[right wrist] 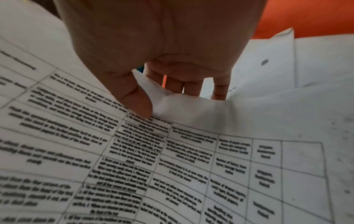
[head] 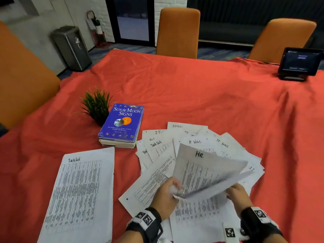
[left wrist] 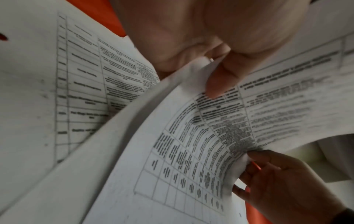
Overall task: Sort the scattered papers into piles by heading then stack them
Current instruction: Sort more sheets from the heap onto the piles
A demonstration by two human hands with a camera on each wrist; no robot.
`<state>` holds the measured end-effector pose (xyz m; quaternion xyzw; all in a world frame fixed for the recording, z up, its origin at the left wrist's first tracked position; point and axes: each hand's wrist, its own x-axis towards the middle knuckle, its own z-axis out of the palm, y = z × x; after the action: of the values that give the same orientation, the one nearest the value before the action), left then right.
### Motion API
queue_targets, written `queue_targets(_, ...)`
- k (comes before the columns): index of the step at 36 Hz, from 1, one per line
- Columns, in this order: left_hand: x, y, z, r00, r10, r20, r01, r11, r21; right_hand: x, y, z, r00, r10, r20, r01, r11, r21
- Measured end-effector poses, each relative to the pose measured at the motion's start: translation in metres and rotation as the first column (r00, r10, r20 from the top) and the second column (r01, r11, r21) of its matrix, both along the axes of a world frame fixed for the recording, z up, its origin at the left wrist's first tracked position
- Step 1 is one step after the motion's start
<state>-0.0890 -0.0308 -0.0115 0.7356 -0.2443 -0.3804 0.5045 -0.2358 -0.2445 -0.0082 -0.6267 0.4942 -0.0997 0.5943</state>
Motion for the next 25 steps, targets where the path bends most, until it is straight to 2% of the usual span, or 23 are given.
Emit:
queue_targets(2,-0.001,-0.002,0.003,0.997,0.029,-0.068,-0.029,1.0,0.002,-0.008,-0.006,0.001,0.997,-0.078,0.014,0.078,0.997,0.0)
queue_targets(4,0.001,-0.007,0.002,0.975,0.098,-0.201,-0.099,0.995,0.002,-0.018,-0.015,-0.003,0.987,-0.162,0.02,0.162,0.987,-0.02)
queue_targets(6,0.007,-0.015,-0.005,0.942,0.178,-0.284,-0.166,0.984,0.064,-0.028,-0.026,-0.008,0.976,-0.22,-0.009,0.219,0.974,-0.049)
queue_targets(12,0.021,-0.032,-0.007,0.893,0.234,-0.384,-0.135,0.954,0.266,-0.043,-0.046,-0.026,0.967,-0.222,-0.122,0.218,0.975,-0.048)
queue_targets(16,0.022,-0.05,-0.003,0.899,0.237,-0.368,-0.121,0.942,0.312,-0.044,-0.043,-0.033,0.962,-0.236,-0.137,0.235,0.972,-0.024)
queue_targets(20,0.017,-0.062,0.001,0.919,0.169,-0.357,-0.043,0.941,0.335,-0.04,-0.038,-0.034,0.965,-0.223,-0.142,0.224,0.974,-0.003)
queue_targets(25,0.009,-0.067,-0.006,0.97,0.107,-0.218,-0.025,0.937,0.348,-0.034,-0.037,-0.023,0.975,-0.189,-0.119,0.188,0.982,-0.012)
